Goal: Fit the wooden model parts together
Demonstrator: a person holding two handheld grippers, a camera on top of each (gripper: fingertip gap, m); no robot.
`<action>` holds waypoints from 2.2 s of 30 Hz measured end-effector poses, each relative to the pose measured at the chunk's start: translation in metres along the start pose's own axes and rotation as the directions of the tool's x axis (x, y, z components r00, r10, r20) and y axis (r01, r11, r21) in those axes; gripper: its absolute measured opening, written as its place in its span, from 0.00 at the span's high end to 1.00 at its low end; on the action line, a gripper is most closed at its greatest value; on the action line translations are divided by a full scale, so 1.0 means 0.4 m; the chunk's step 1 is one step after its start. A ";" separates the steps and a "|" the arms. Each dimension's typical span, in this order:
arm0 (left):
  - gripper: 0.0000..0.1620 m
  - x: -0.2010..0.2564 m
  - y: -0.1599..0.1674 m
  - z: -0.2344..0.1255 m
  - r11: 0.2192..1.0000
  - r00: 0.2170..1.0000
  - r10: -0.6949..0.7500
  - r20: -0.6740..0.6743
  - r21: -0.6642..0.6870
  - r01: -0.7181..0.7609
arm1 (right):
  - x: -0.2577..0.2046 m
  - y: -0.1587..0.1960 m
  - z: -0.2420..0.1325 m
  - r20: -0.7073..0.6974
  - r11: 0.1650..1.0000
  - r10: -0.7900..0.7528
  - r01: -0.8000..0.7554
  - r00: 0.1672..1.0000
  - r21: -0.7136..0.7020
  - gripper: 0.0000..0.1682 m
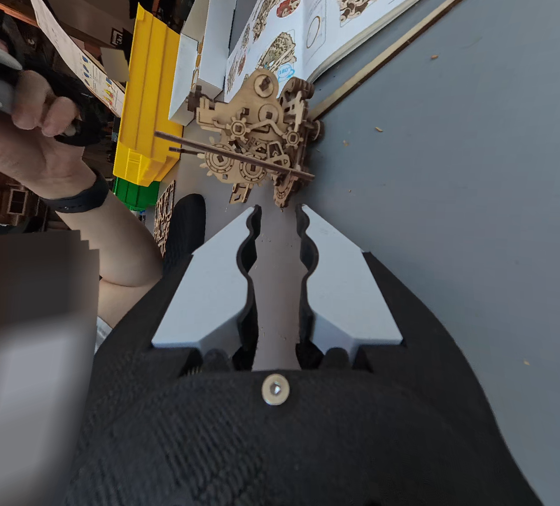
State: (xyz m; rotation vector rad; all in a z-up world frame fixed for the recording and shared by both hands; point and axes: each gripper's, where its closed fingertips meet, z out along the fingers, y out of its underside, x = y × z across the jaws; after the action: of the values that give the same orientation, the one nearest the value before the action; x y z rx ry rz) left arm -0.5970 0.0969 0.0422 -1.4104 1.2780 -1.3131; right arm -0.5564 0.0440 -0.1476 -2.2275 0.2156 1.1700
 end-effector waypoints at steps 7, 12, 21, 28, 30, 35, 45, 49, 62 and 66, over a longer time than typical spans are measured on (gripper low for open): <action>1.00 0.027 -0.003 0.007 0.999 0.999 0.033 0.010 -0.022 -0.033 | 0.011 -0.012 0.019 0.011 0.997 0.081 -0.081 0.997 -0.017 0.98; 1.00 0.037 0.026 0.039 0.994 0.994 -0.107 -0.033 -0.029 0.107 | 0.002 -0.003 -0.086 -0.004 0.947 0.093 -0.090 0.996 -0.308 0.98; 1.00 0.084 0.201 0.111 0.883 0.885 -0.466 0.025 -0.047 0.466 | 0.063 -0.033 -0.283 -0.284 0.683 0.123 -0.288 0.951 -0.671 0.99; 1.00 0.081 0.264 0.142 0.735 0.737 -0.676 0.018 0.085 0.673 | 0.082 0.010 -0.296 -0.375 0.475 0.192 -0.420 0.907 -0.773 0.99; 1.00 0.078 0.272 0.151 0.737 0.738 -0.674 0.036 0.099 0.669 | 0.082 0.005 -0.296 -0.377 0.448 0.164 -0.409 0.912 -0.795 0.99; 1.00 0.065 0.290 0.155 0.738 0.736 -0.673 0.068 0.114 0.665 | 0.051 -0.043 -0.275 -0.339 0.455 0.117 -0.354 0.933 -0.817 0.97; 1.00 0.036 0.283 0.109 0.748 0.745 -0.659 0.103 0.196 0.635 | -0.045 -0.100 -0.300 0.026 0.565 0.049 -0.007 0.998 -0.825 0.88; 1.00 0.044 0.262 0.091 0.770 0.769 -0.629 0.114 0.228 0.596 | -0.039 -0.093 -0.357 0.497 0.573 -0.469 0.679 0.731 -0.458 0.91; 1.00 0.087 0.274 0.096 0.795 0.769 -0.604 0.211 0.227 0.563 | 0.093 -0.065 -0.209 0.208 -0.157 -0.965 0.987 -0.156 0.013 0.61; 1.00 0.088 0.281 0.101 0.799 0.764 -0.602 0.235 0.204 0.567 | 0.105 -0.057 -0.197 0.265 -0.192 -0.945 0.981 -0.190 0.017 0.61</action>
State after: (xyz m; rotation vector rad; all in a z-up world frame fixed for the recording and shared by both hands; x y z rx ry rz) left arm -0.5752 0.0410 -0.0670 -1.9214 0.5518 -1.4752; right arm -0.4675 0.0219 -0.1375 -1.4319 -1.6377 0.3211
